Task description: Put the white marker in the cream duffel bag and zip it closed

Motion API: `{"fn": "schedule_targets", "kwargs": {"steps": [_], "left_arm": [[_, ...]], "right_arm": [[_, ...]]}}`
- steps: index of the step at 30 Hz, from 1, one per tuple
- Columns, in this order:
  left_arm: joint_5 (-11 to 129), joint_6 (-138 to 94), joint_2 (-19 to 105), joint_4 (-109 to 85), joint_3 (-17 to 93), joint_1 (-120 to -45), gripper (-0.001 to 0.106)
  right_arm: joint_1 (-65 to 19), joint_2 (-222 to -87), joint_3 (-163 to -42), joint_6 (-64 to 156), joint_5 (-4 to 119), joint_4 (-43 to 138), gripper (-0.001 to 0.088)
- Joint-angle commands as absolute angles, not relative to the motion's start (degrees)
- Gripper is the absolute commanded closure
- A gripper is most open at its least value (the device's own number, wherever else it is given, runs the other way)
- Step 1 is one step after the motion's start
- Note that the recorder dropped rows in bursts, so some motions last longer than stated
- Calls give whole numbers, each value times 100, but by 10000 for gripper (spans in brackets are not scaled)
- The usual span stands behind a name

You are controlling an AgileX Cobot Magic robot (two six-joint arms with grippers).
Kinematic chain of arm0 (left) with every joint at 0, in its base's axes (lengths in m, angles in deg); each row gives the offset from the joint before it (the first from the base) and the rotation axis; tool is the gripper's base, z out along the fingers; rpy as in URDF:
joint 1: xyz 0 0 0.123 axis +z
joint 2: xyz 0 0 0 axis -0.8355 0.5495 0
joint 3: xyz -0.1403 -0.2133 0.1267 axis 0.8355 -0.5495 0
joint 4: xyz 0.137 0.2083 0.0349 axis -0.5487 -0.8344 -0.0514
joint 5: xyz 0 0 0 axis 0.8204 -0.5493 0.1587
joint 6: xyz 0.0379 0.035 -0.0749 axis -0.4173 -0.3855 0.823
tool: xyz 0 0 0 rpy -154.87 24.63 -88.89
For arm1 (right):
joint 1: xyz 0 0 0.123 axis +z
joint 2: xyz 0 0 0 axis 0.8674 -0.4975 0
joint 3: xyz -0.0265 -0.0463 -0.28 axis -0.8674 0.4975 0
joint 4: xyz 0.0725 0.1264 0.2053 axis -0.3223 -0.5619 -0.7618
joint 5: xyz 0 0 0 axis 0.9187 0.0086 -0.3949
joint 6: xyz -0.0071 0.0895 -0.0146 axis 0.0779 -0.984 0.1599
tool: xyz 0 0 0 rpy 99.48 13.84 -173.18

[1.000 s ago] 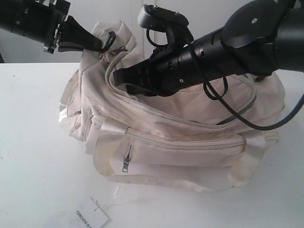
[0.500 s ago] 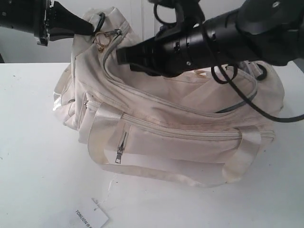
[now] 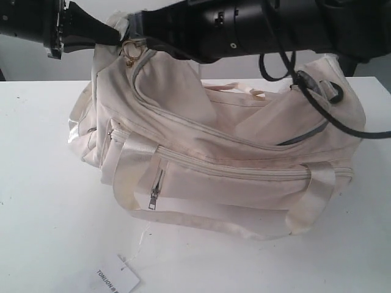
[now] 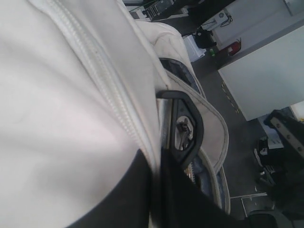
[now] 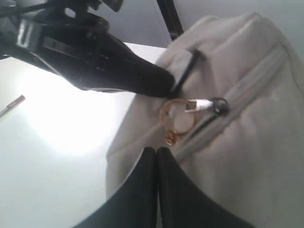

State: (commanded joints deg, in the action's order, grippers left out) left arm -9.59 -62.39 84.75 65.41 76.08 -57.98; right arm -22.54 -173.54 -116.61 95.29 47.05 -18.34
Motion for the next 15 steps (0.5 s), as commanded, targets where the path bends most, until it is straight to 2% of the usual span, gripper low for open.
{"fn": "schedule_targets", "kwargs": {"steps": [8, 15], "left_arm": [[-959, -6226, 8475, 6541, 7608, -5798, 1053], [-936, -6197, 8475, 6541, 7608, -5798, 1053]], "right_arm": [[-1987, -17795, -12066, 9529, 4977, -781, 868], [-1876, -17850, -12126, 8927, 5011, 907, 868]]}}
